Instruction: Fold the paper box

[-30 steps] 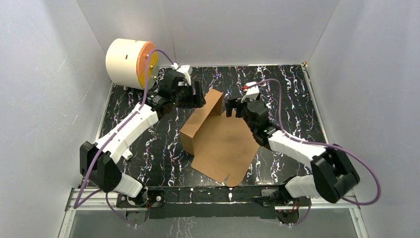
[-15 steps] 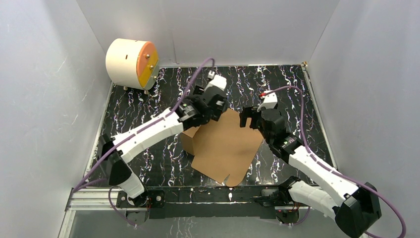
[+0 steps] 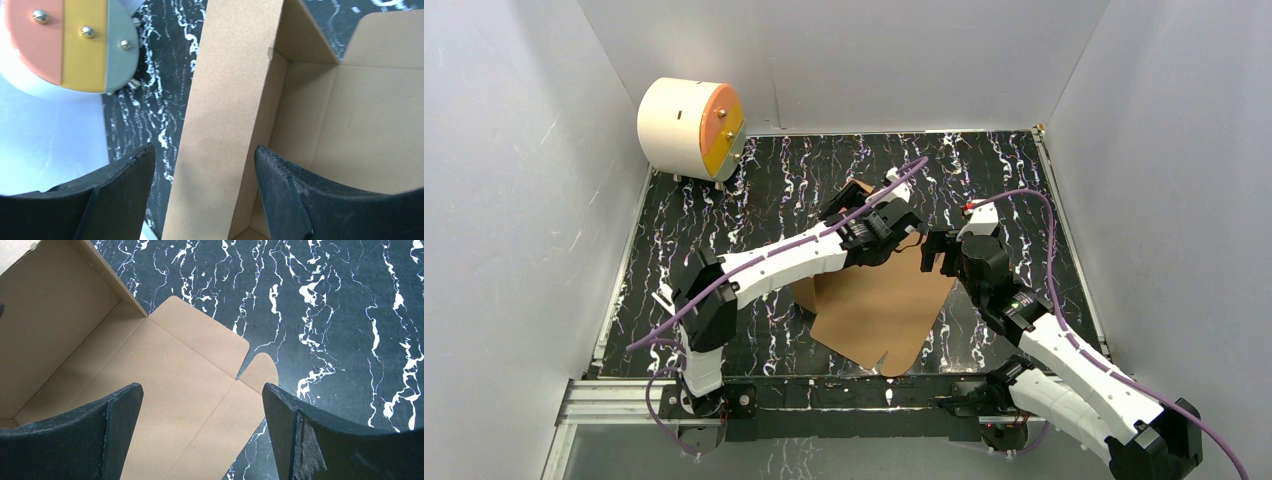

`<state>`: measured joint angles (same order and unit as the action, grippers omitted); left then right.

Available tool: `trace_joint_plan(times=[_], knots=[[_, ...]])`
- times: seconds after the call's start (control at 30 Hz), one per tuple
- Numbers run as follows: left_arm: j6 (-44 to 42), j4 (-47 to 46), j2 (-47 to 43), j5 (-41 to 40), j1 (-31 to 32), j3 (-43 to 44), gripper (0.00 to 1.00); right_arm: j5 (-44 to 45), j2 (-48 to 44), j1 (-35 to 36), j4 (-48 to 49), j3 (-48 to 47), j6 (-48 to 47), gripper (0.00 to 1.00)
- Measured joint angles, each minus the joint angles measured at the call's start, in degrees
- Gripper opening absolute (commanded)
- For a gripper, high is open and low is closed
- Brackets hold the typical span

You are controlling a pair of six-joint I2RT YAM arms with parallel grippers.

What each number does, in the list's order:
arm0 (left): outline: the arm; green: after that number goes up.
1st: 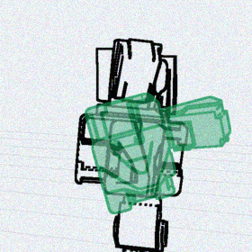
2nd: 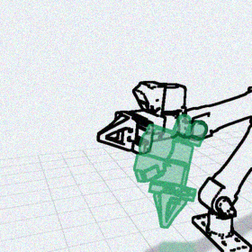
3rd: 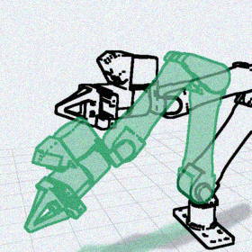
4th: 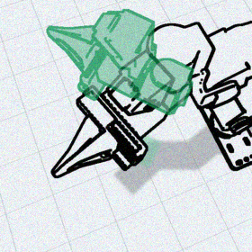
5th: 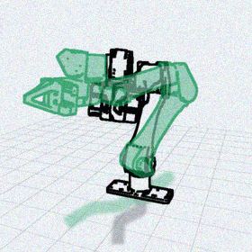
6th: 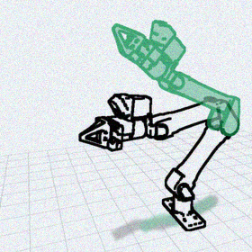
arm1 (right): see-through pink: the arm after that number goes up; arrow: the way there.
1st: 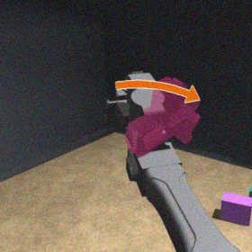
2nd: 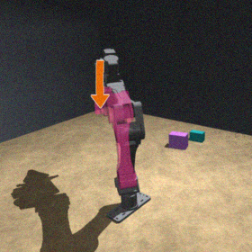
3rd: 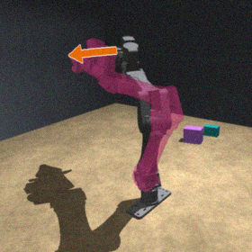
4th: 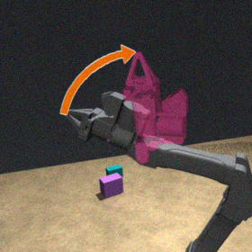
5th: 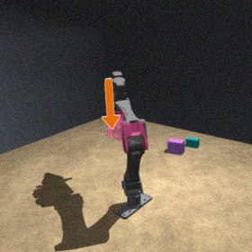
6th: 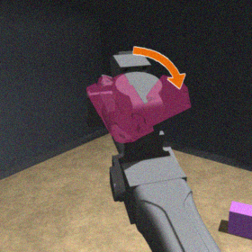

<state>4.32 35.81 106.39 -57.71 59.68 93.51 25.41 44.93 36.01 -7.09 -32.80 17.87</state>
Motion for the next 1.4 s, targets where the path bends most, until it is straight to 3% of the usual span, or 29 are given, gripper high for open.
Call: trace_joint_plan(times=[0.27, 0.57, 0.8, 1.0, 1.4], knots=[[-4.0, -3.0, 1.9, -3.4, -0.6, 0.0, 0.60, -0.1, -0.1, 0.0, -0.1, 0.1, 0.2, 0.99], [-2.7, -3.4, 1.8, -2.8, -3.7, -1.0, 0.32, -0.9, -1.7, 0.0, -1.1, -0.1, -0.9, 0.99], [2.3, -0.8, -0.5, 0.9, -8.0, -2.4, 0.30, -2.4, -2.1, 0.0, -3.3, -2.3, -2.1, 0.99], [8.4, 0.3, -8.1, 8.9, -14.9, -7.3, 0.29, -5.1, -2.0, 0.0, -5.5, -7.1, -3.3, 0.99], [22.1, -4.6, -26.1, 26.0, -31.4, -26.3, 0.28, -10.7, 5.1, 0.0, -15.6, -27.2, -4.9, 0.99]])
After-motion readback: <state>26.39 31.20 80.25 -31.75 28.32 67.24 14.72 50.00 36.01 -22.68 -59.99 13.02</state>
